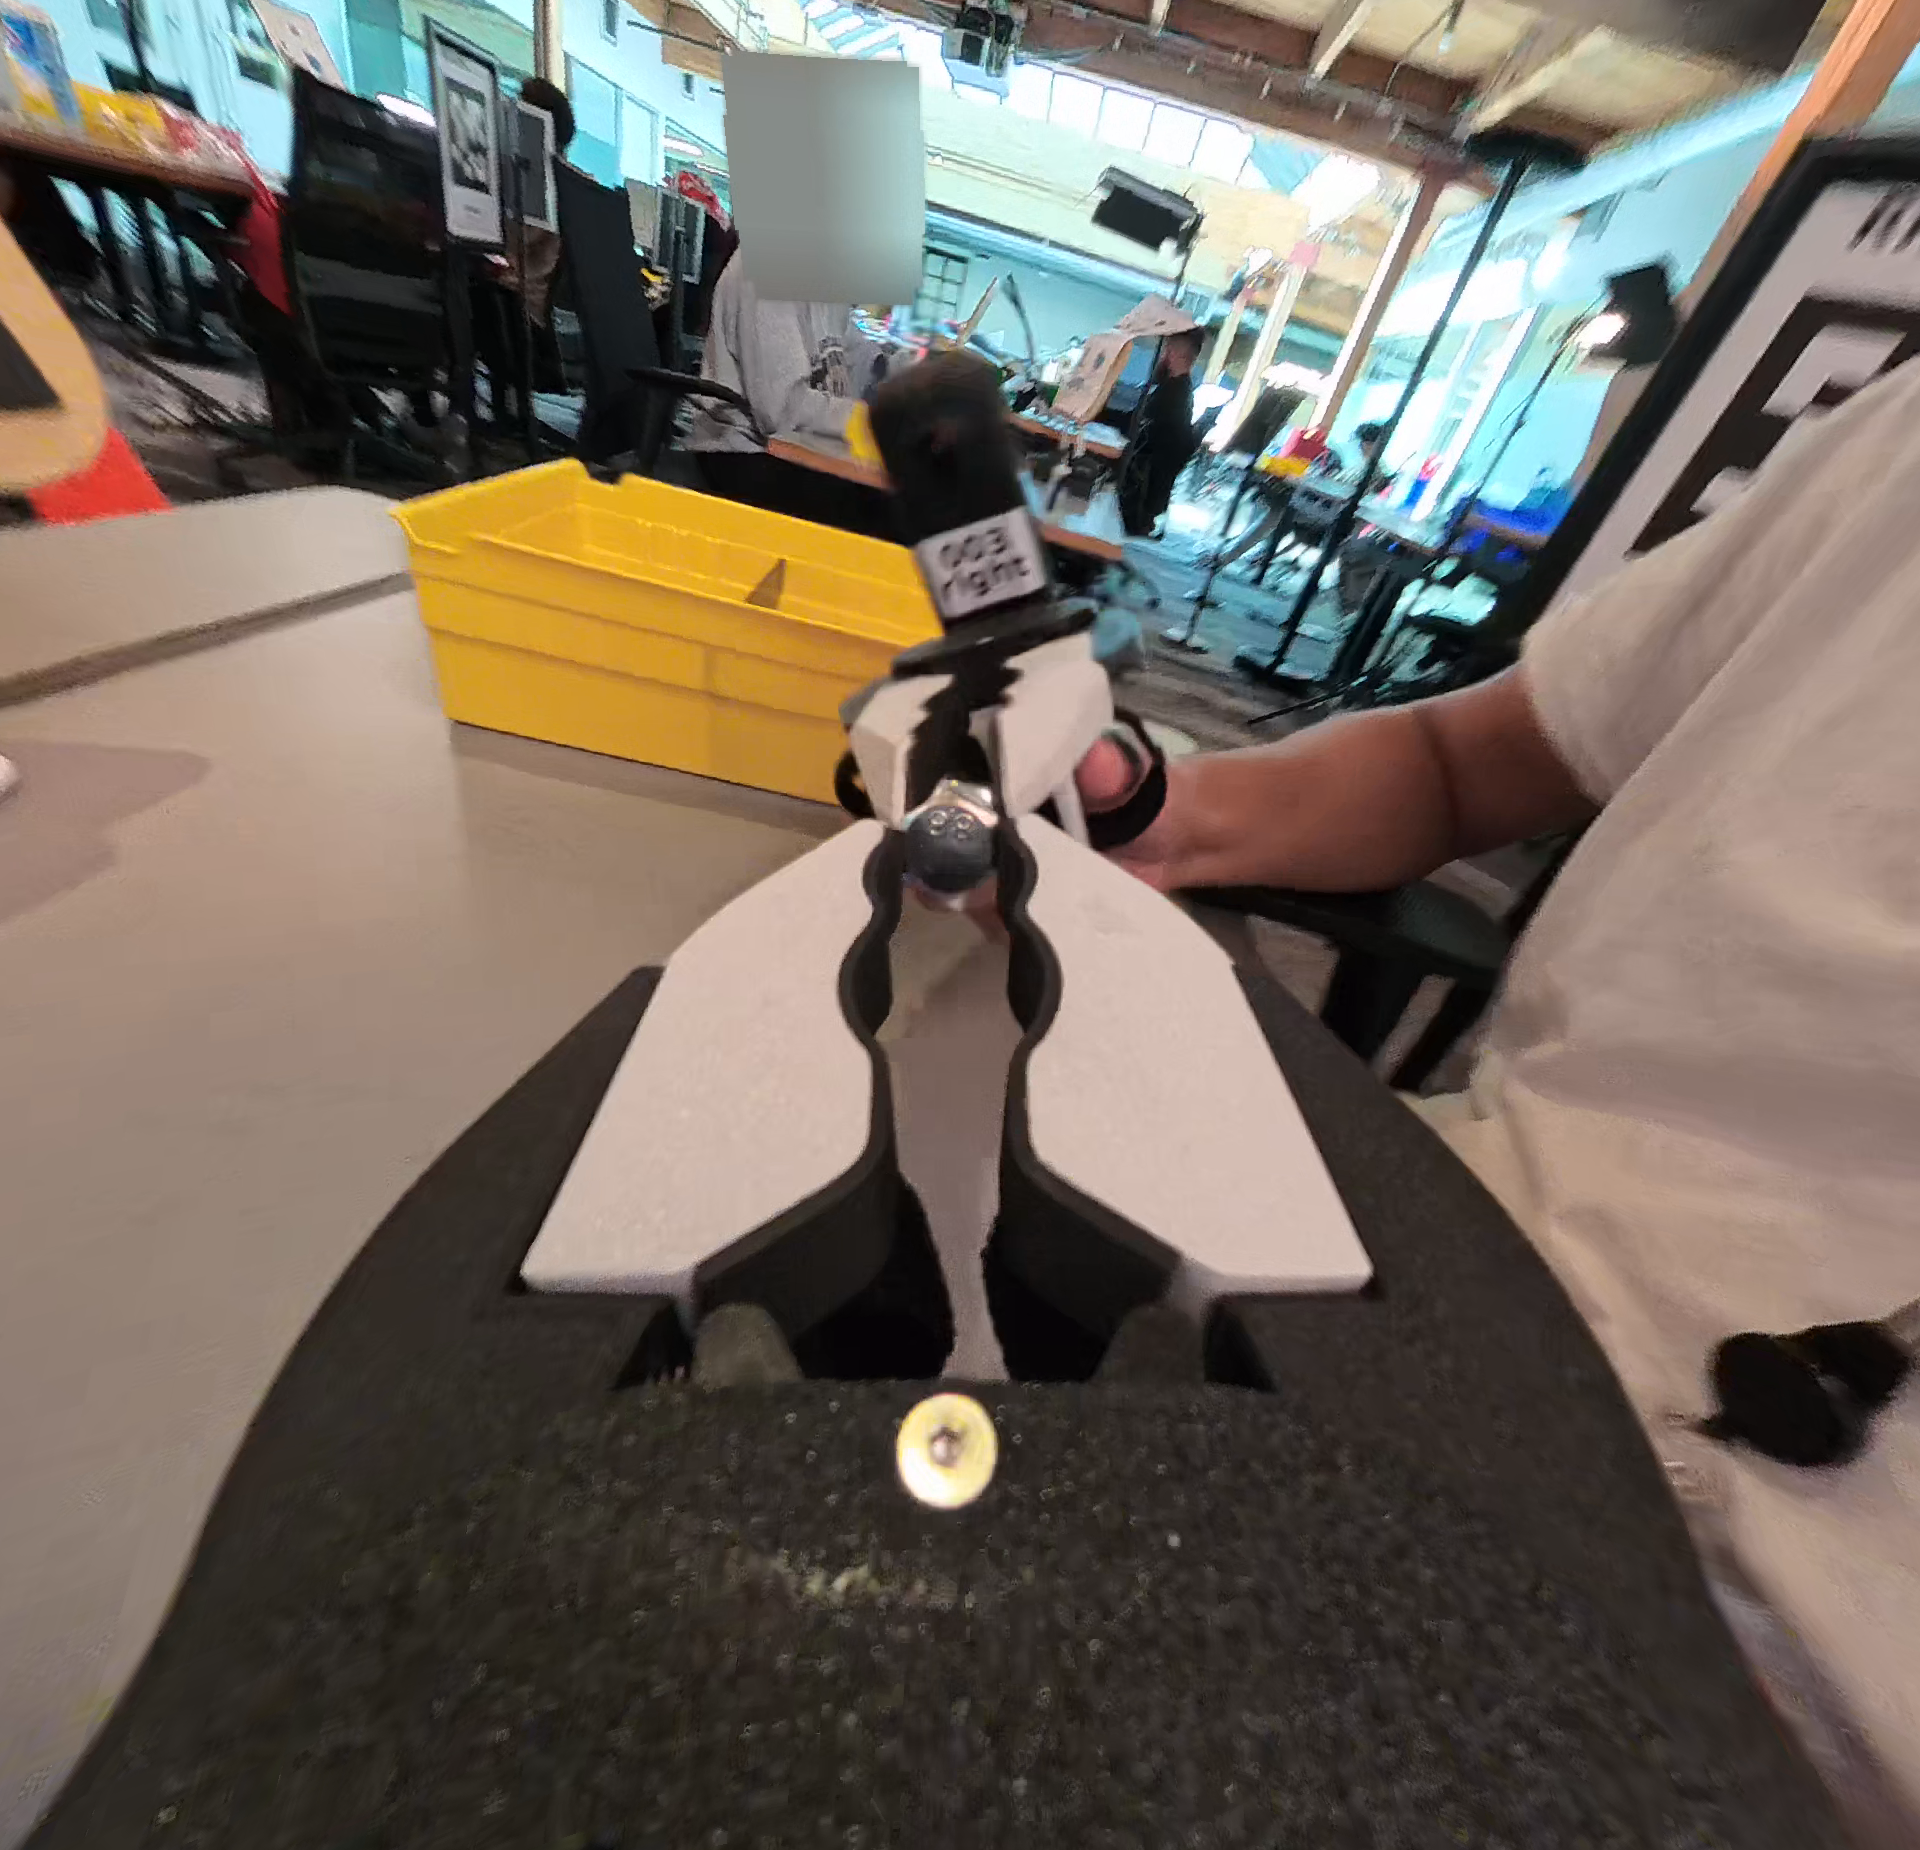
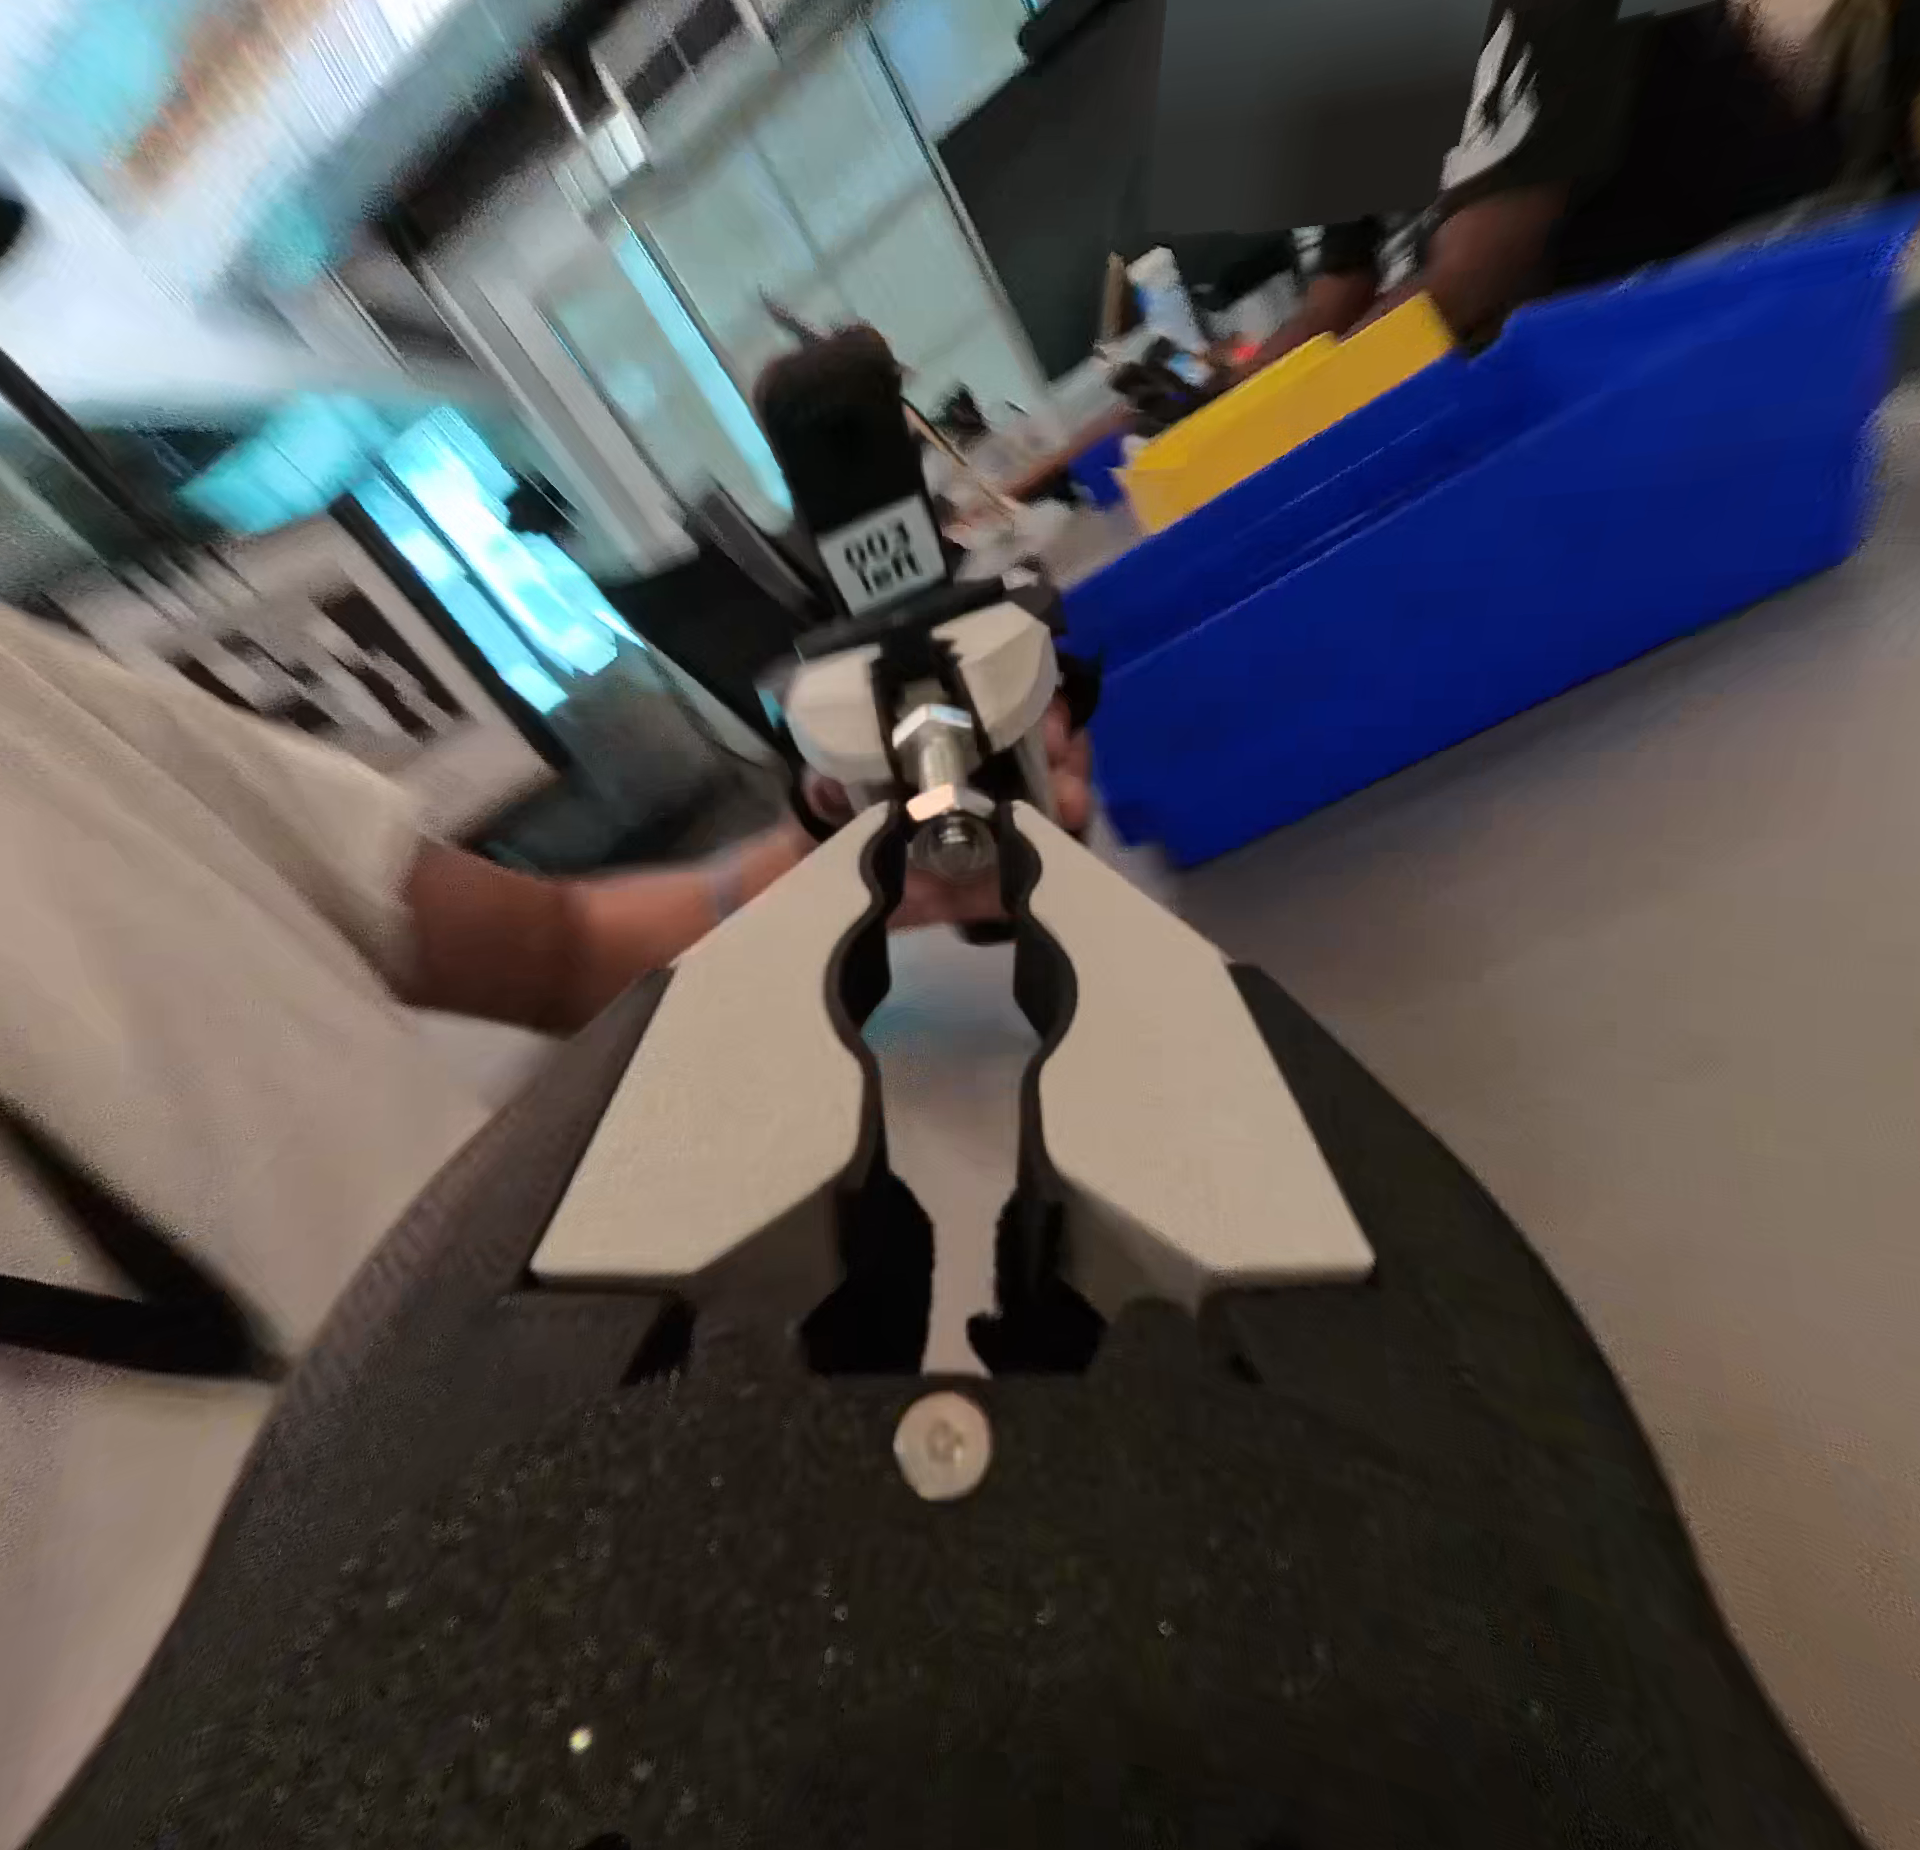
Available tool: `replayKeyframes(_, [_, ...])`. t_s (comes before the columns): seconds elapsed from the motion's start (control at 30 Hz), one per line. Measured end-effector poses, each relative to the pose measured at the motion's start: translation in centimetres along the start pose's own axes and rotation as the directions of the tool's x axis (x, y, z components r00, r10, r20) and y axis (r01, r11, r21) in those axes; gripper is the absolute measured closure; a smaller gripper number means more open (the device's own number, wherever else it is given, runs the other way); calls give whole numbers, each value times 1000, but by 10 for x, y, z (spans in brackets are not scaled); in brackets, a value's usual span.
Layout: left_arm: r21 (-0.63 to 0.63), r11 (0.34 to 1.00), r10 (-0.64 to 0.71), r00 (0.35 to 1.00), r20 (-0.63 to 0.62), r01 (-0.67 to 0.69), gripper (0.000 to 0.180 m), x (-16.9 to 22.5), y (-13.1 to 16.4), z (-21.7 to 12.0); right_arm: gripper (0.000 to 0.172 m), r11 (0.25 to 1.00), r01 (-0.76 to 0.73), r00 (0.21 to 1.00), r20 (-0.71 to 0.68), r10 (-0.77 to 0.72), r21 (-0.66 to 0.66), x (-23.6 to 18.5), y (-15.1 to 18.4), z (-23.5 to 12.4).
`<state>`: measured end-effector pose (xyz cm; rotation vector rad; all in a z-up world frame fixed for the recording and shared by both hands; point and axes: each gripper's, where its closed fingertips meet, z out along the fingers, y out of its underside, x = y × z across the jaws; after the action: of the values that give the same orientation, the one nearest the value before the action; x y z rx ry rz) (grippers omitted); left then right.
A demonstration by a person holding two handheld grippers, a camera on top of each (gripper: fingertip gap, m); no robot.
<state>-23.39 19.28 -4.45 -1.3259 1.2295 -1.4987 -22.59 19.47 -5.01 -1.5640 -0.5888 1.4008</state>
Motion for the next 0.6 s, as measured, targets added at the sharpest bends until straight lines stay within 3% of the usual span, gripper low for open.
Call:
replayKeyframes(0.03, [2,998,-67,997,-25,68,164,0,0,0,155,979,192,978,-76,-196,-68,1,4,1])
replayKeyframes(0.07, [-3,992,-126,991,-40,126,164,-1,2,0,155,910,386,901,-147,-407,-151,3,8,0])
replayKeyframes(0.1, [-6,987,-158,986,-46,158,164,-3,4,1,155,798,557,772,-210,-600,-230,5,9,-2])
replayKeyframes(0.17, [2,980,-198,978,-67,198,164,-3,6,2,155,492,784,420,-259,-870,-379,5,8,-4])
replayKeyframes(0.27, [-8,973,-230,970,-76,230,164,-3,7,3,155,-40,802,-184,-183,-966,-596,5,5,-6])
replayKeyframes(0.33, [9,968,-250,964,-95,252,164,-2,4,2,155,-271,702,-454,-120,-883,-658,1,2,-5])
replayKeyframes(0.37, [20,964,-262,960,-101,266,164,-2,2,1,155,-306,674,-505,-117,-855,-673,1,0,-4])
replayKeyframes(0.4, [29,962,-268,958,-103,272,163,-3,1,1,155,-295,673,-505,-130,-853,-678,2,-1,-3])
replayKeyframes(0.47, [40,962,-264,960,-94,269,164,-5,0,-1,148,-199,709,-441,-205,-874,-676,4,-6,-5])
replayKeyframes(0.53, [54,964,-255,963,-85,260,164,-7,-3,-3,143,-28,785,-263,-291,-920,-619,6,-6,-7])
replayKeyframes(0.6, [67,971,-226,972,-62,230,164,-9,-4,-5,133,243,828,35,-385,-922,-506,10,-6,-8])
